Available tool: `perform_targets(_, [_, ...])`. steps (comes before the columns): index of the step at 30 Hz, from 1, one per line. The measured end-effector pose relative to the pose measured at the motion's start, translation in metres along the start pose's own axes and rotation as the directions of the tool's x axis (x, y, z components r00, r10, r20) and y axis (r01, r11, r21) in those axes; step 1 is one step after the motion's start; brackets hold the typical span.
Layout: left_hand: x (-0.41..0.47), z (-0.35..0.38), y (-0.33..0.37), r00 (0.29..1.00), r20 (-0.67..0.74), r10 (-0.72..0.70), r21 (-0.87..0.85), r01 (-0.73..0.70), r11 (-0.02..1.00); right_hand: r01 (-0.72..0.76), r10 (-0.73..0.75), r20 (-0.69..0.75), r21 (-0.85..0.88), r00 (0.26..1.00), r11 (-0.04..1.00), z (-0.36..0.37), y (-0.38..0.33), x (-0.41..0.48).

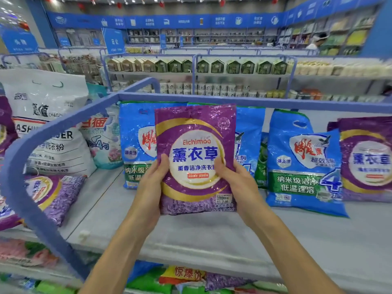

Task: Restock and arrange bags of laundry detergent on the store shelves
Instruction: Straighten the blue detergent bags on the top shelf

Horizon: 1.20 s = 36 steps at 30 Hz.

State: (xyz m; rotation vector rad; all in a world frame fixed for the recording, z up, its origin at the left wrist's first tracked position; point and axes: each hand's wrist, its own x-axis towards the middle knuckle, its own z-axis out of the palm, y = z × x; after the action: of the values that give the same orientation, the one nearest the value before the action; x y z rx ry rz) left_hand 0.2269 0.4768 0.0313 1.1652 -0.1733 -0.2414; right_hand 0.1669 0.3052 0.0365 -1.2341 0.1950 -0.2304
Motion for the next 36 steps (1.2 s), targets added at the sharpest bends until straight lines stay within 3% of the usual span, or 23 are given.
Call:
perform_targets(6, [-0.002,0.066,-0.028,0.997,0.048,-0.064,-0.030,0.066,0.997,-0.017,0.049,-0.220,0.146,0.974,0.989,-0.064,-0.015,-0.027])
perform_targets(13, [-0.019,0.166,-0.075,0.994,0.084,-0.065,-0.021,0.067,0.998,0.074,-0.073,-0.387,-0.012,0.919,0.997,-0.161,-0.042,-0.067])
perform_targets(16, [-0.037,0.221,-0.087,0.988,0.151,-0.022,0.014,0.020,1.000,0.113,-0.134,-0.396,-0.077,0.908,0.991,-0.209,-0.057,-0.089])
perform_targets(25, [-0.054,0.362,-0.138,0.992,0.113,-0.056,0.043,0.051,0.998,0.174,-0.205,-0.386,-0.113,0.899,0.978,-0.355,-0.109,-0.117])
perform_targets(31, [-0.014,0.403,-0.138,0.997,0.077,-0.012,0.090,0.005,0.996,0.186,-0.234,-0.352,-0.165,0.906,0.969,-0.404,-0.133,-0.080])
perform_targets(36, [0.011,0.415,-0.142,0.999,0.037,0.030,0.074,-0.033,0.997,0.101,-0.156,-0.355,-0.169,0.922,0.981,-0.413,-0.132,-0.045])
